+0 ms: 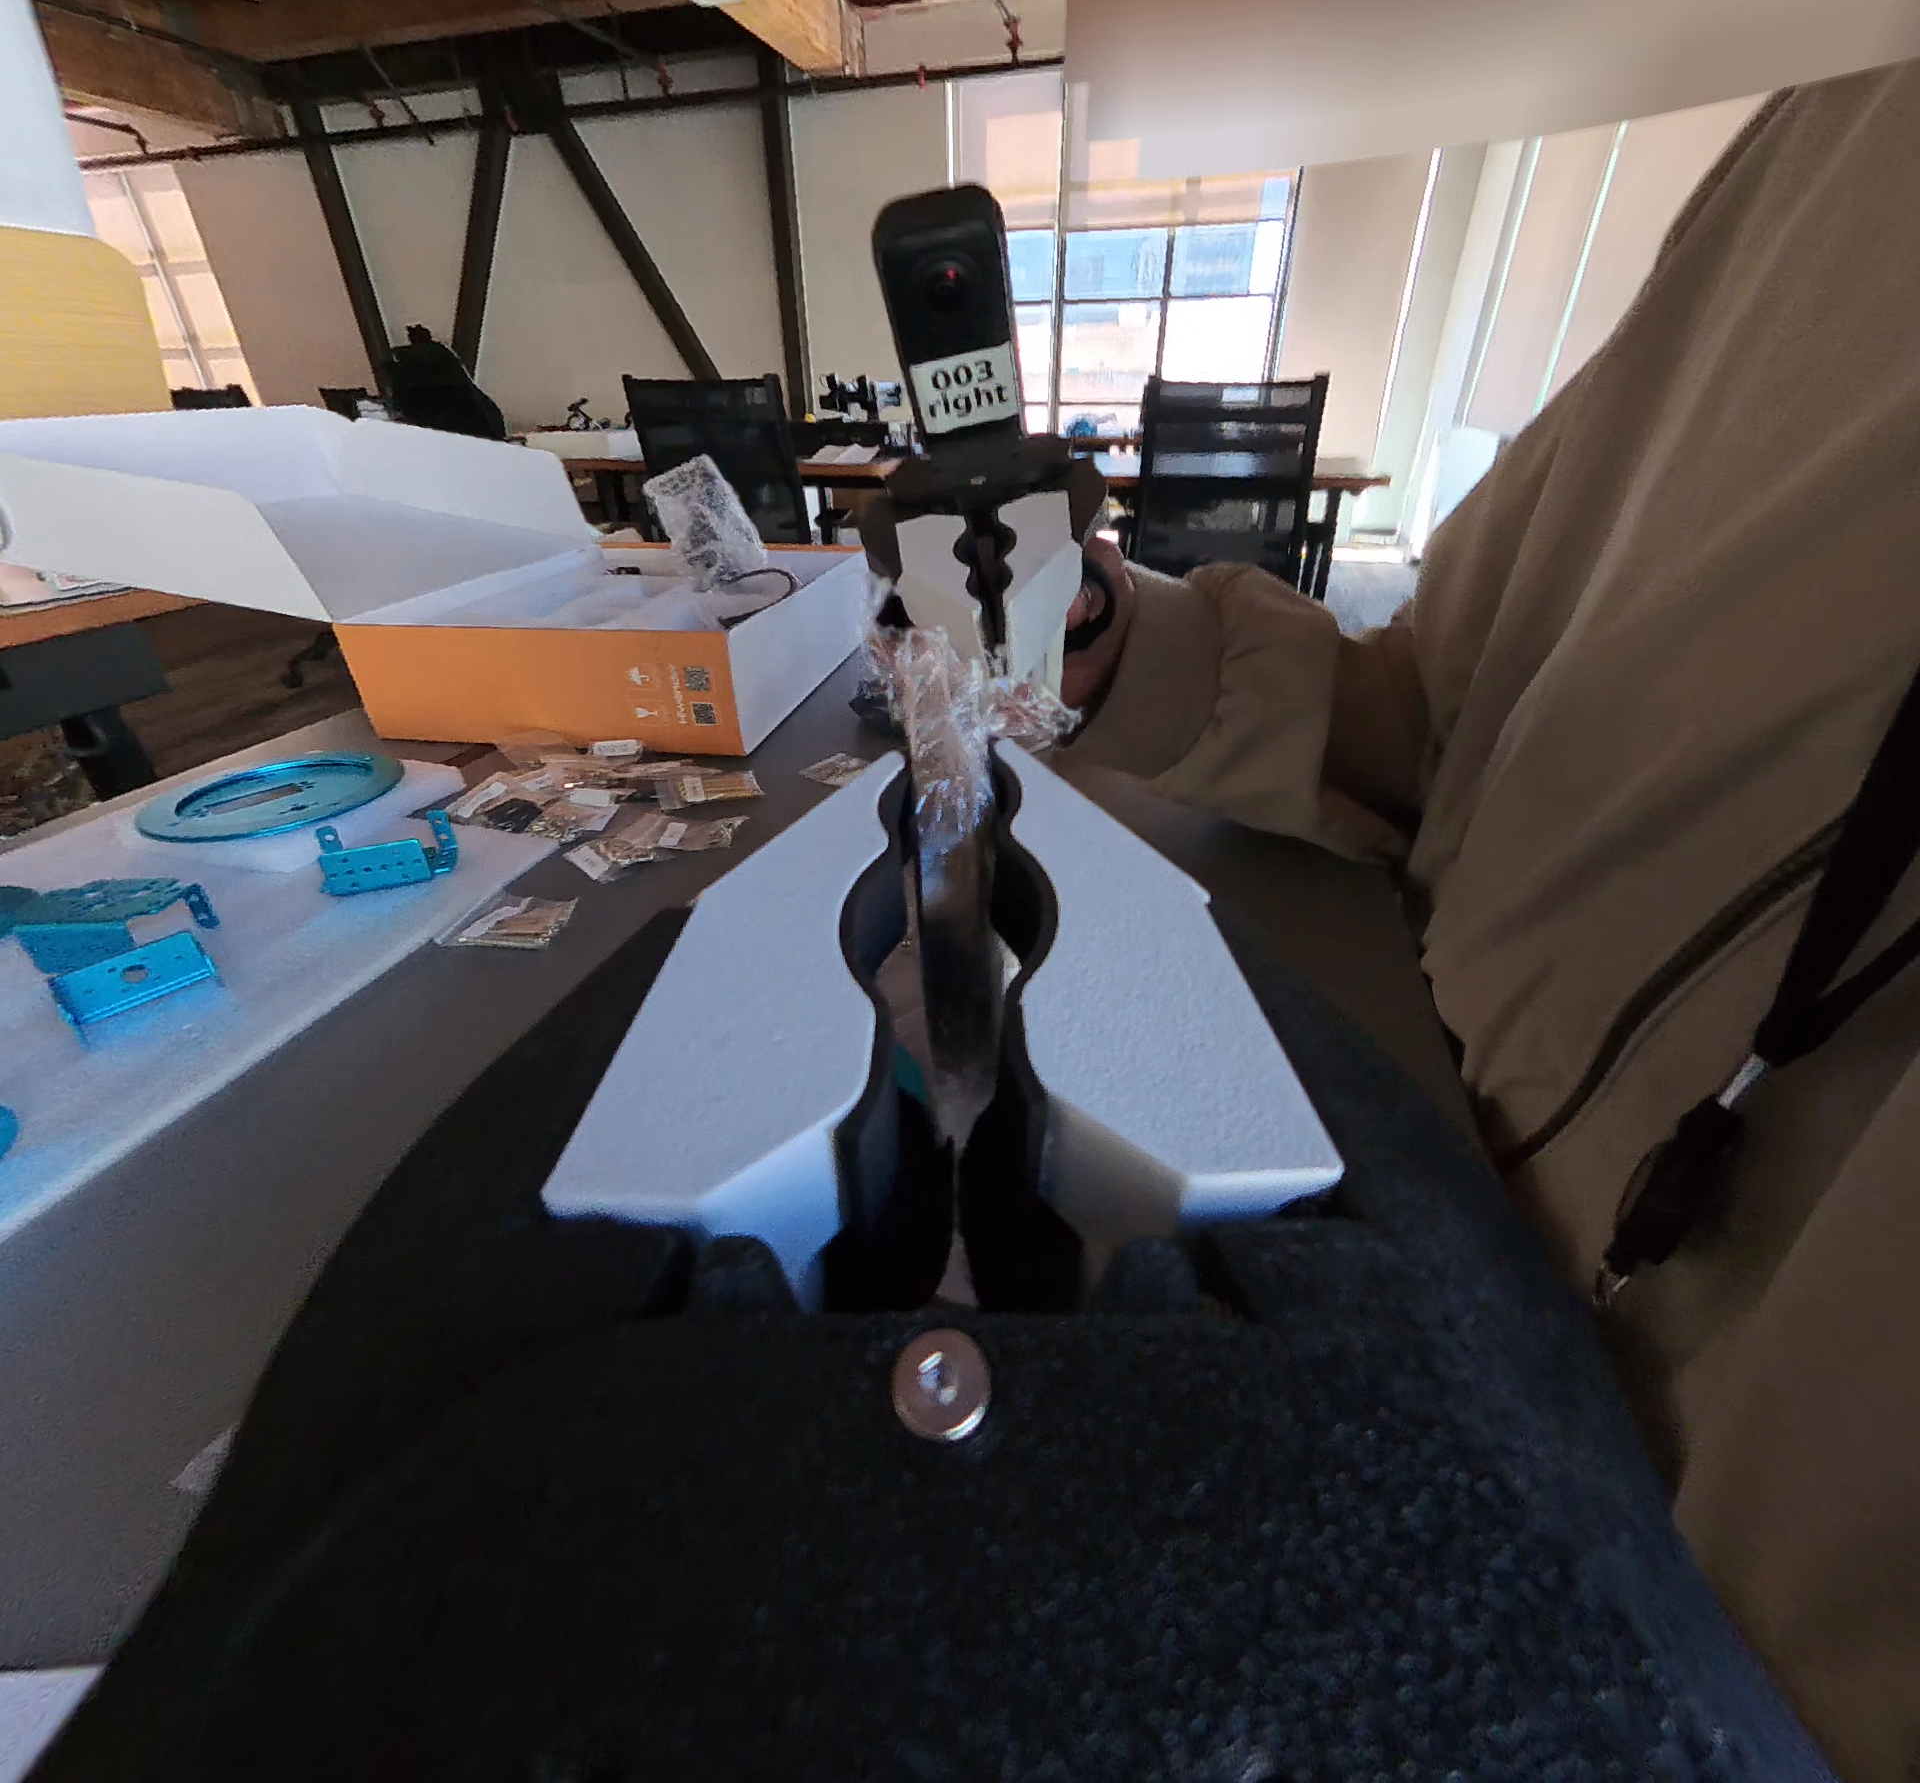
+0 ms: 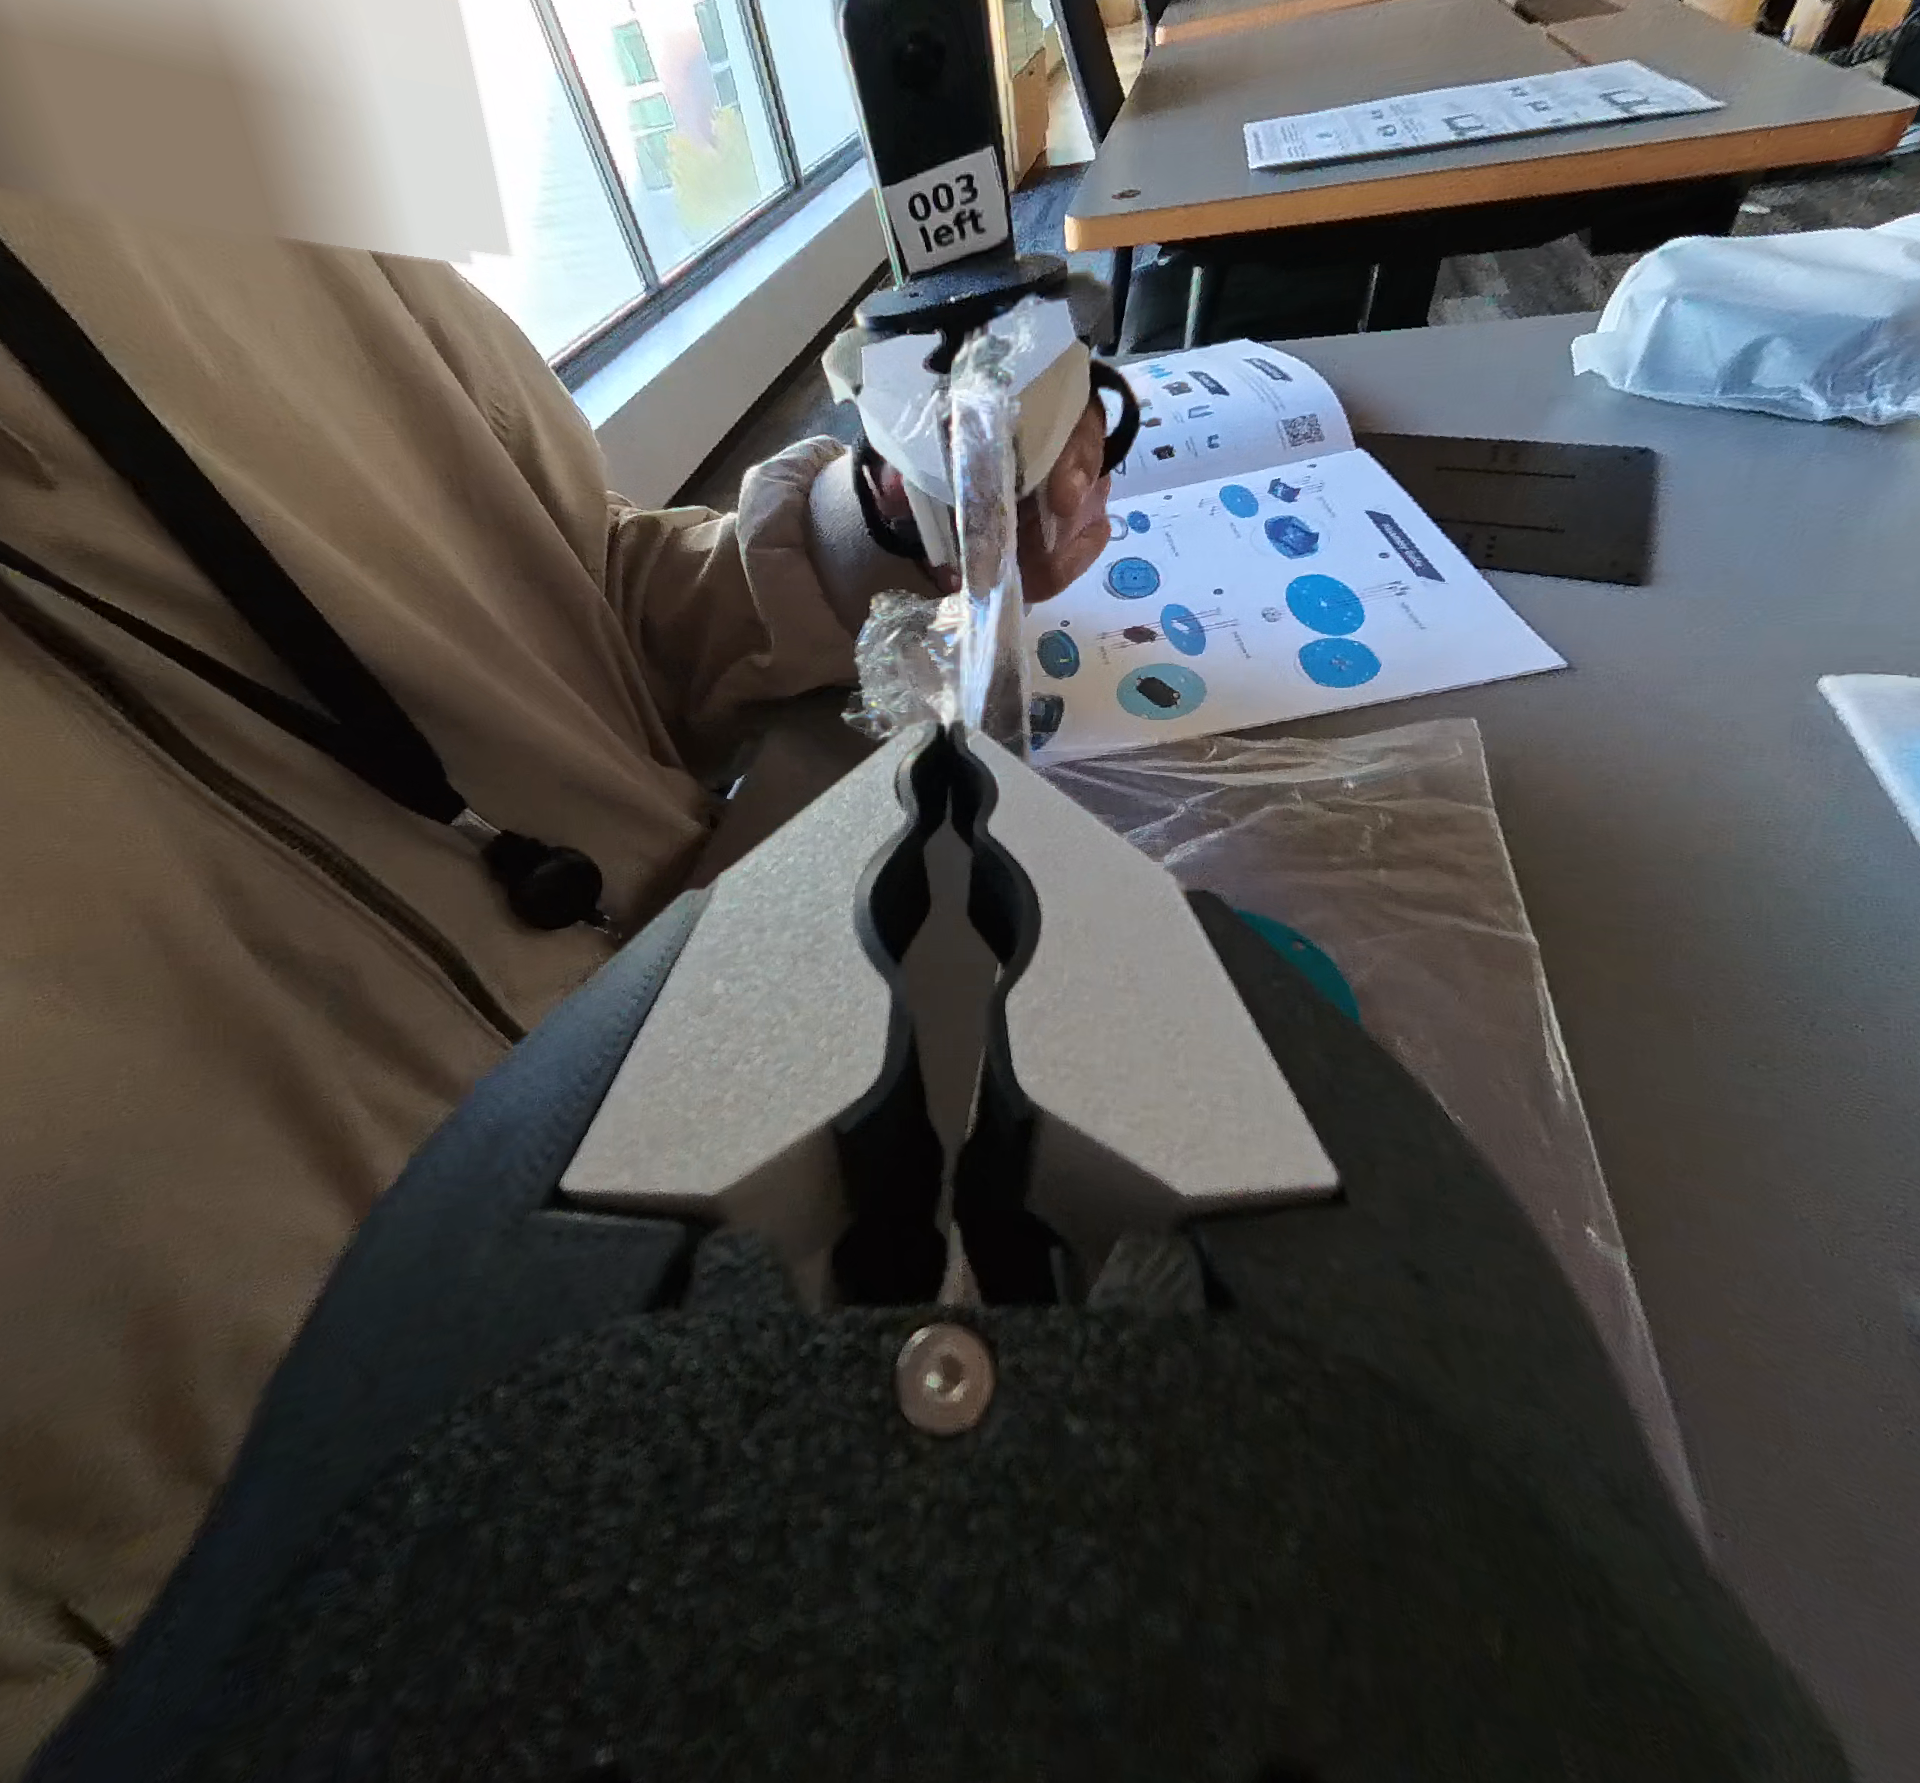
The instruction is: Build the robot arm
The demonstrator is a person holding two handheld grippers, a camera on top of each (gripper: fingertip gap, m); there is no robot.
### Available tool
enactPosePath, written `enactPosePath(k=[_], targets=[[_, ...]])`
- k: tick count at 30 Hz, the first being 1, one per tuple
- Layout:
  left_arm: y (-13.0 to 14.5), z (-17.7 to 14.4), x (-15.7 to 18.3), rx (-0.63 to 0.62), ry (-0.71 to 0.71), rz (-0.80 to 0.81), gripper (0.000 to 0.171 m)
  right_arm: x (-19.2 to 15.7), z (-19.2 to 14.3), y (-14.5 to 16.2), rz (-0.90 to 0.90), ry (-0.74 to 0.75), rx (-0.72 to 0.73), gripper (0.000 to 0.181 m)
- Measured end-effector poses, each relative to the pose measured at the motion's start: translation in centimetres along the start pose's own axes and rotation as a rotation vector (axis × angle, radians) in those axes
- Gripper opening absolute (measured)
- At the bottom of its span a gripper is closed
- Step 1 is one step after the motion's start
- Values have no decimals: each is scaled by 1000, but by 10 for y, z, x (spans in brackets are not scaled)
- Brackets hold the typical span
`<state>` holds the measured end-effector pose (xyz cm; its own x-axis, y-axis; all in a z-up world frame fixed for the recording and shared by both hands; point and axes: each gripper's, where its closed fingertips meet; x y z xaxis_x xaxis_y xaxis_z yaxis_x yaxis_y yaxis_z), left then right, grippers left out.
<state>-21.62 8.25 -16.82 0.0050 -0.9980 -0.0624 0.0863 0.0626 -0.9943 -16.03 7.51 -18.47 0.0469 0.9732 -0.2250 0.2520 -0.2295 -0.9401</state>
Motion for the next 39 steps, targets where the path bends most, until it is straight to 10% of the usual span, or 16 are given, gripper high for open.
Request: enactPosePath(k=[12, 22, 39], targets=[[-3, -2, -26, 106, -85, -211, 9, 34, -2, 5, 49, 158, 69, 0], [22, 6, -73, 51, -248, -697, 9, 43, 11, -7, -654, 638, -201, 38], [29, 17, -64, -32, -203, -744, 9, 73, 34, 11, -1023, 806, -481, 0]])
Point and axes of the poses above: each gripper's, where its closed fingertips meet, z out along the fingers, y out of its underside, x = y × z across the jaws, and after that the axes turned 3 degrees about z, right-handed
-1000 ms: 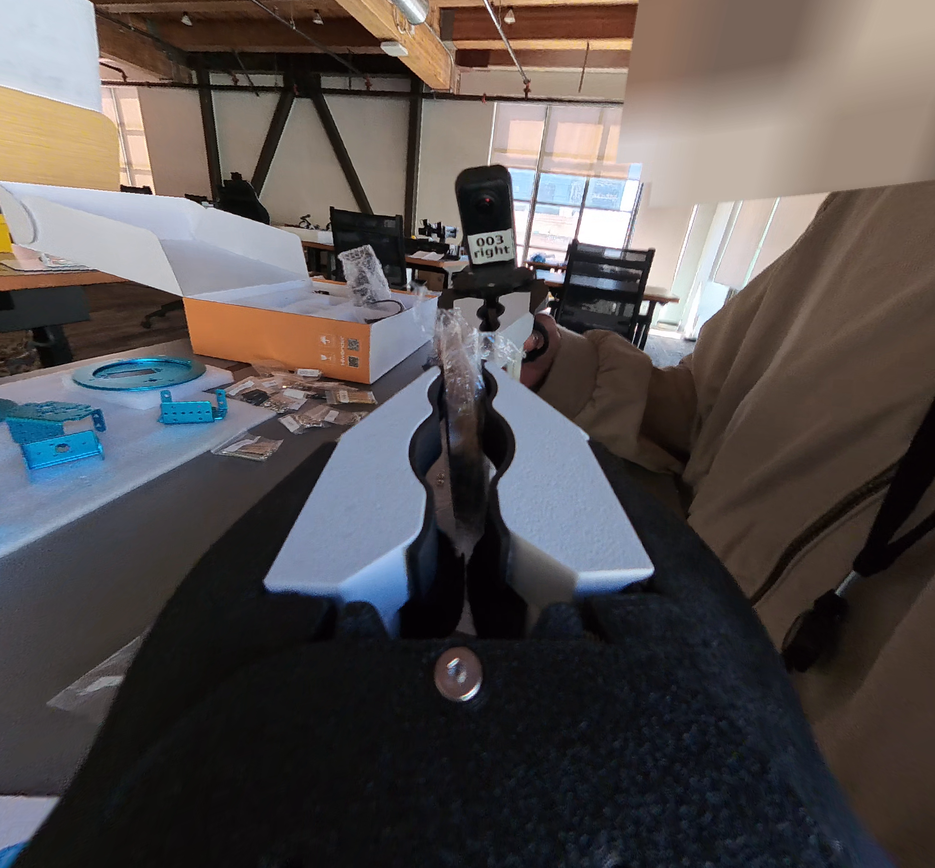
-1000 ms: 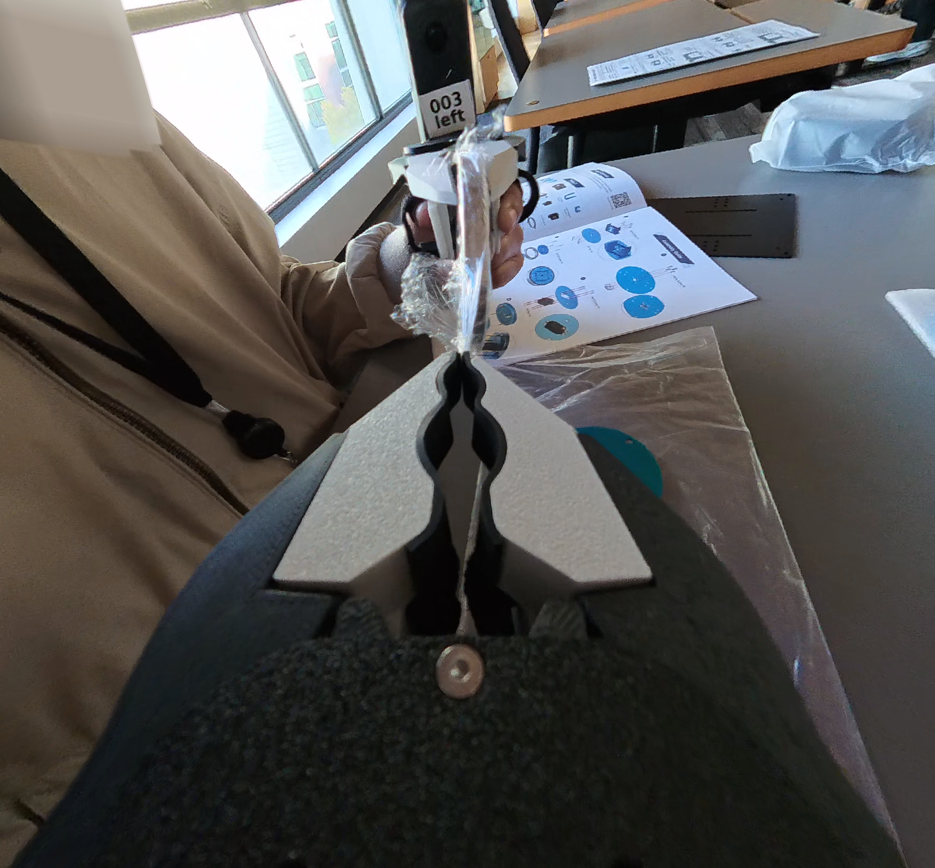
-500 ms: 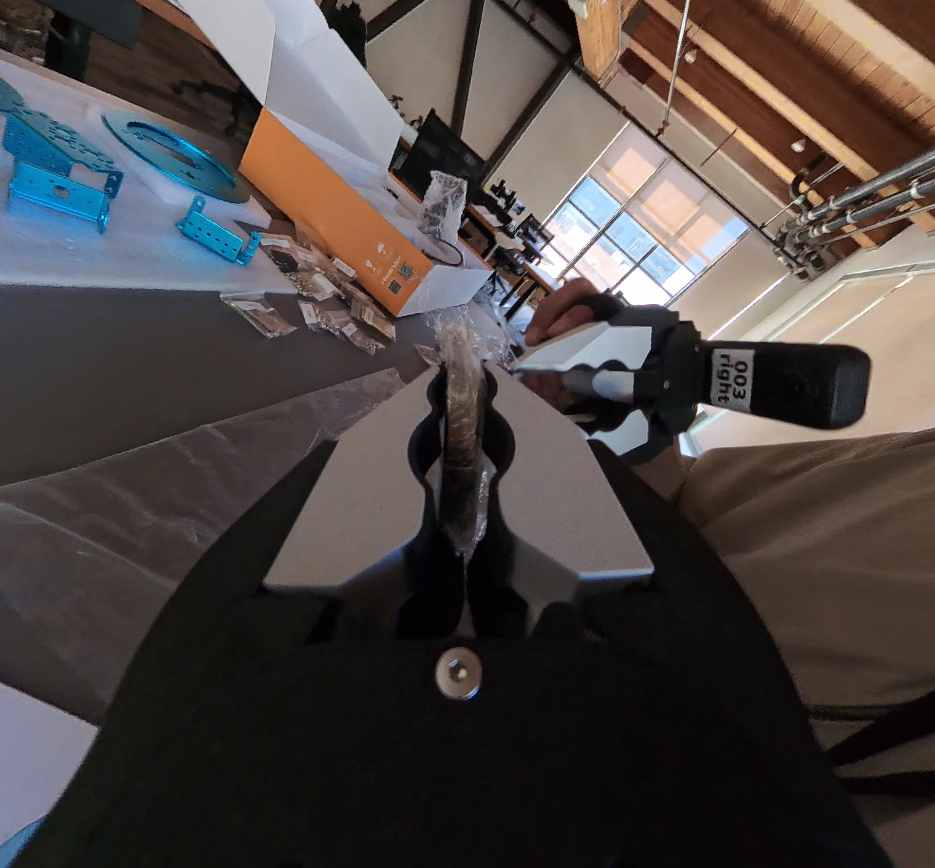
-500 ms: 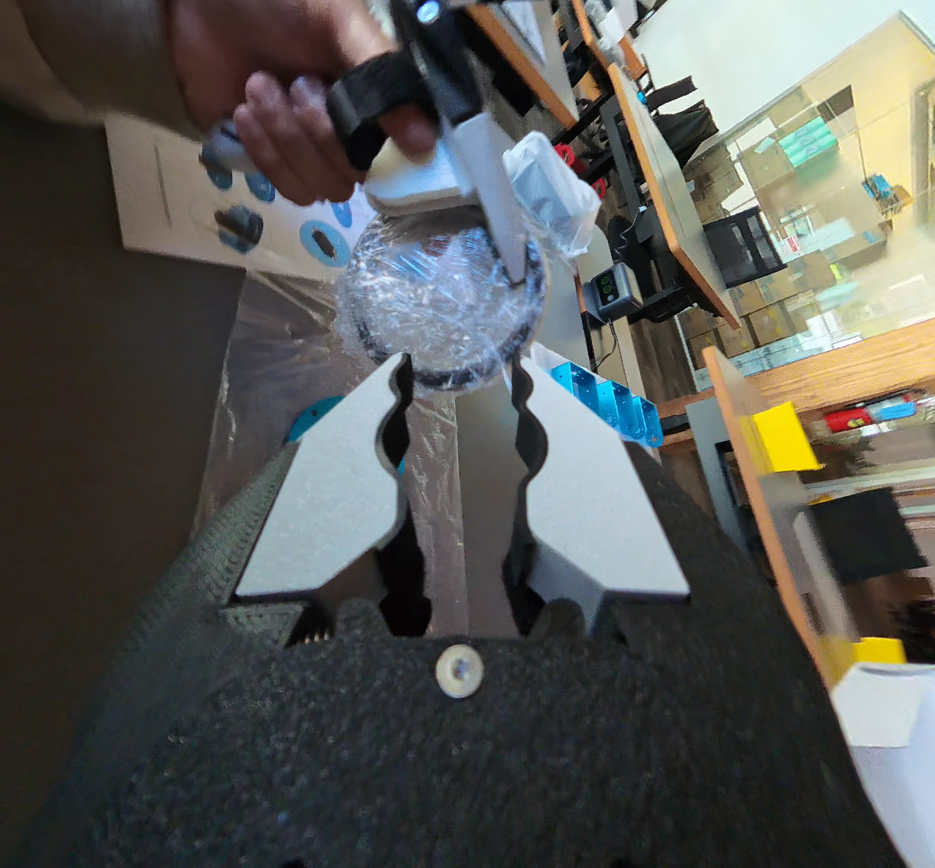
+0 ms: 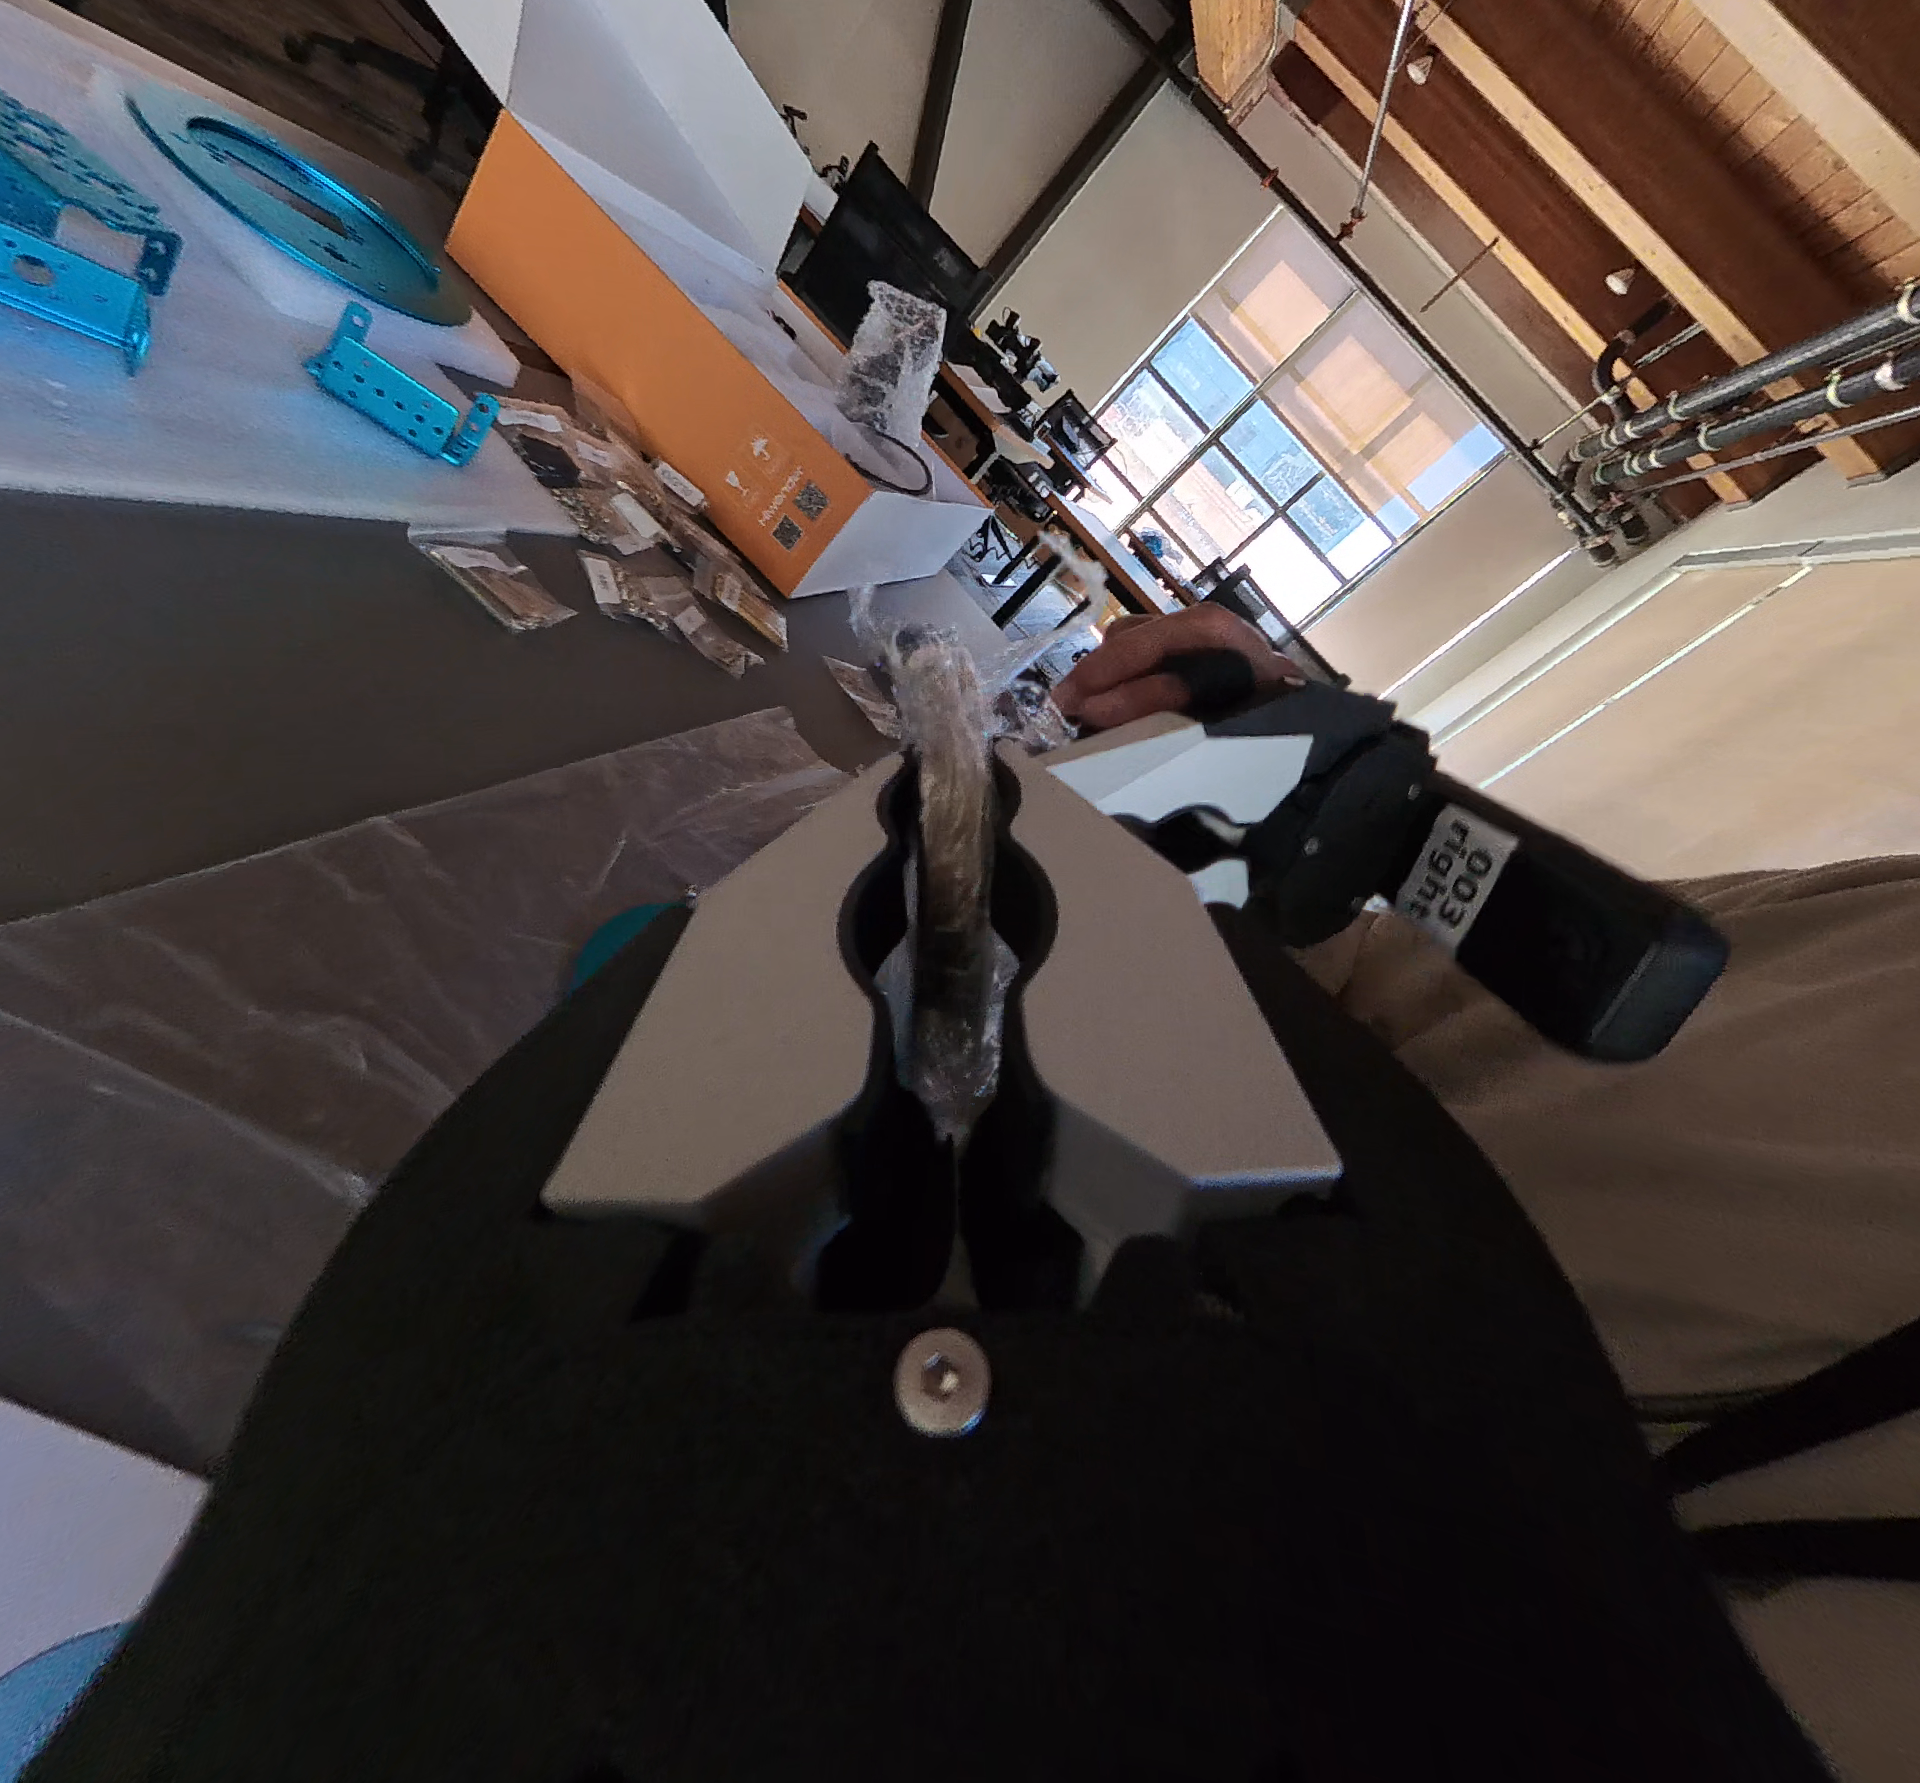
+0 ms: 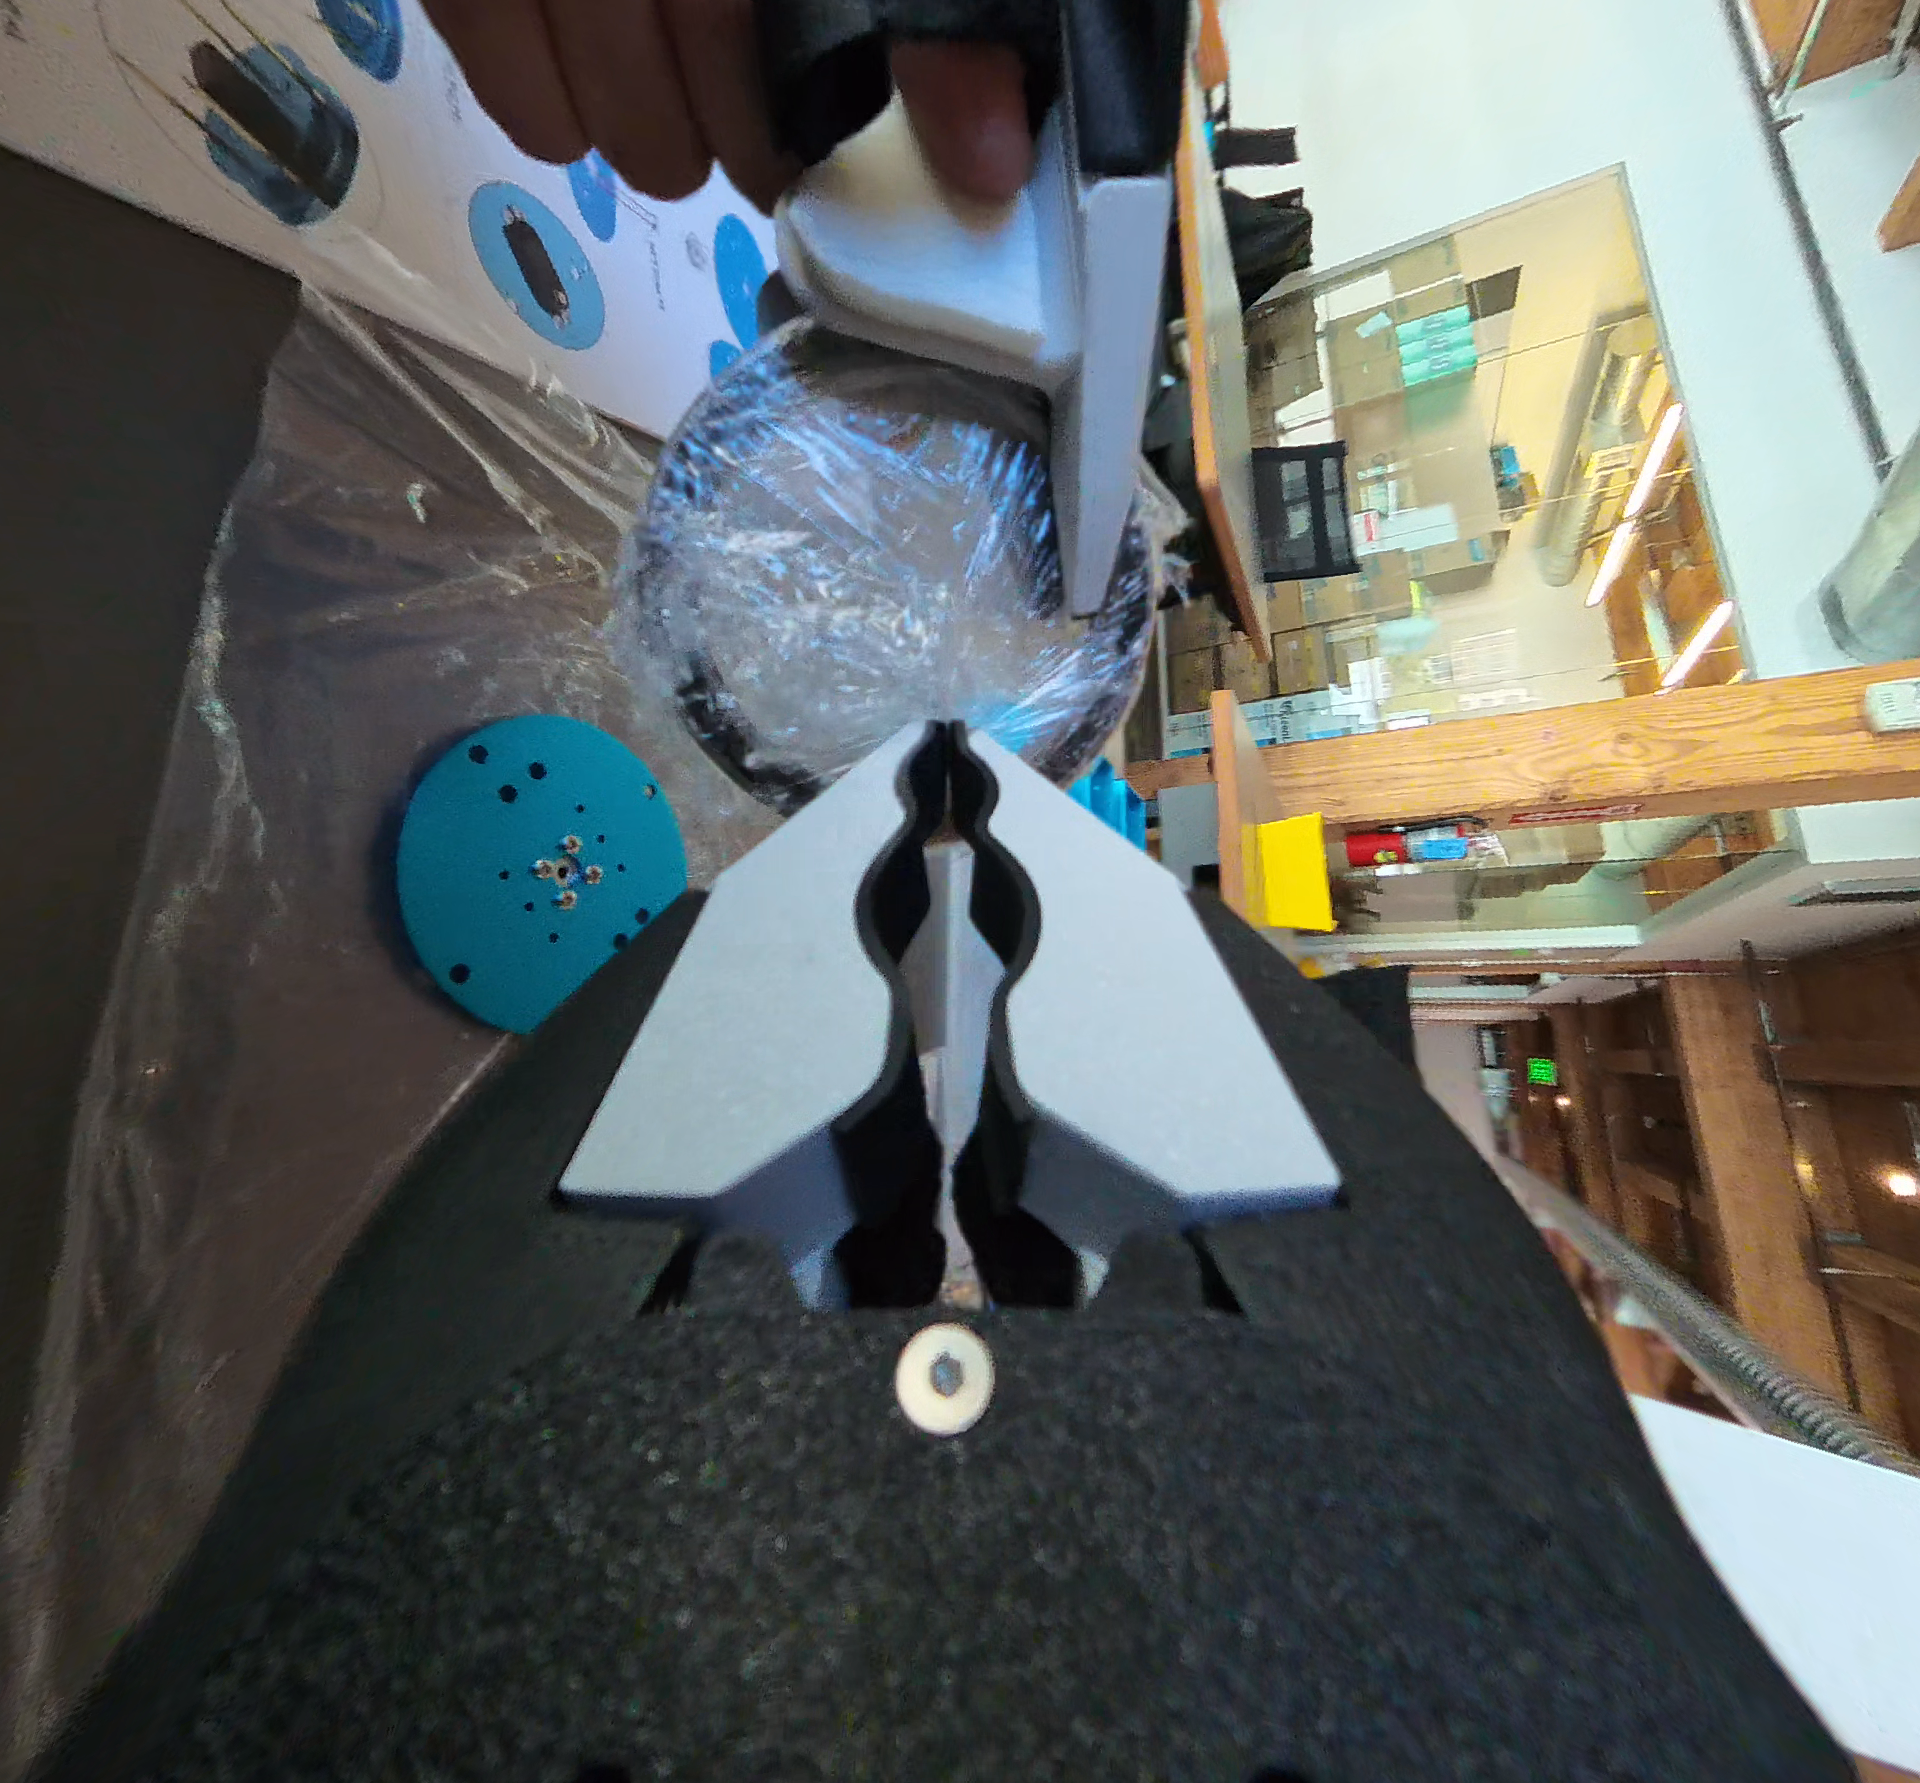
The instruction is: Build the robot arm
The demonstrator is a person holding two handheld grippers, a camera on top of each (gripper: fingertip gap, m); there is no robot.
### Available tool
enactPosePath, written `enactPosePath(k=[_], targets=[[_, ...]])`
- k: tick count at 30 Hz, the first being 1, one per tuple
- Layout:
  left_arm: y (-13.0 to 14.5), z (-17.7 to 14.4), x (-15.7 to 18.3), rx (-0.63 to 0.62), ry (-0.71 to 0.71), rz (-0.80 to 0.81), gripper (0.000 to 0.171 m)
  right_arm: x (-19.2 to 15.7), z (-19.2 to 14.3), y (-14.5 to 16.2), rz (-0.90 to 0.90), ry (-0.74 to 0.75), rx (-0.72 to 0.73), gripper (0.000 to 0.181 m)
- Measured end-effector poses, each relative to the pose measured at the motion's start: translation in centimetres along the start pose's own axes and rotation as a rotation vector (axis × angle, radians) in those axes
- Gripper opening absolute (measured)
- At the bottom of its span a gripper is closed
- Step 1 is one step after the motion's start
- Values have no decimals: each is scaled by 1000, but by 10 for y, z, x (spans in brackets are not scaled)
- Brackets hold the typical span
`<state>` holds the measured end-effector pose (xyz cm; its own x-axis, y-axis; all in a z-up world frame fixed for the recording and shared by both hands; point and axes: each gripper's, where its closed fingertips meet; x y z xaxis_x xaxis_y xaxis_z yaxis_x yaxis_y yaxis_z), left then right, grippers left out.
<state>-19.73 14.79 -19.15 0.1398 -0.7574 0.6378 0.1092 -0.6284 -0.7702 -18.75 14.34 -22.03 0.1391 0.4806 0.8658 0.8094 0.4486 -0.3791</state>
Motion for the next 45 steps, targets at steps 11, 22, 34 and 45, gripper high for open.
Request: enactPosePath(k=[11, 22, 34, 45], targets=[[0, -9, 9, 39, 87, 46, 9, 13, -25, -8, 382, -118, 95, 0], [29, 22, 22, 7, 62, 137, 10, 51, -27, 9, 750, 81, 188, 0], [16, 2, 8, 82, 41, 99, 9, 16, -24, 9, 1011, -268, 238, 0], [5, 0, -5, 203, 13, -8, 10, -15, -1, 6, 739, -129, 51, 24]])
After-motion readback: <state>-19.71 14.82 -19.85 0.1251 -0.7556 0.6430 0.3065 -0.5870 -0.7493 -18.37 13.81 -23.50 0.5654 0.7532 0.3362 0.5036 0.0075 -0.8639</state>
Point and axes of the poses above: each gripper's, where its closed fingertips meet, z out along the fingers, y out of its underside, x = y × z across the jaws, and after that the axes turned 3 degrees about z, right-handed
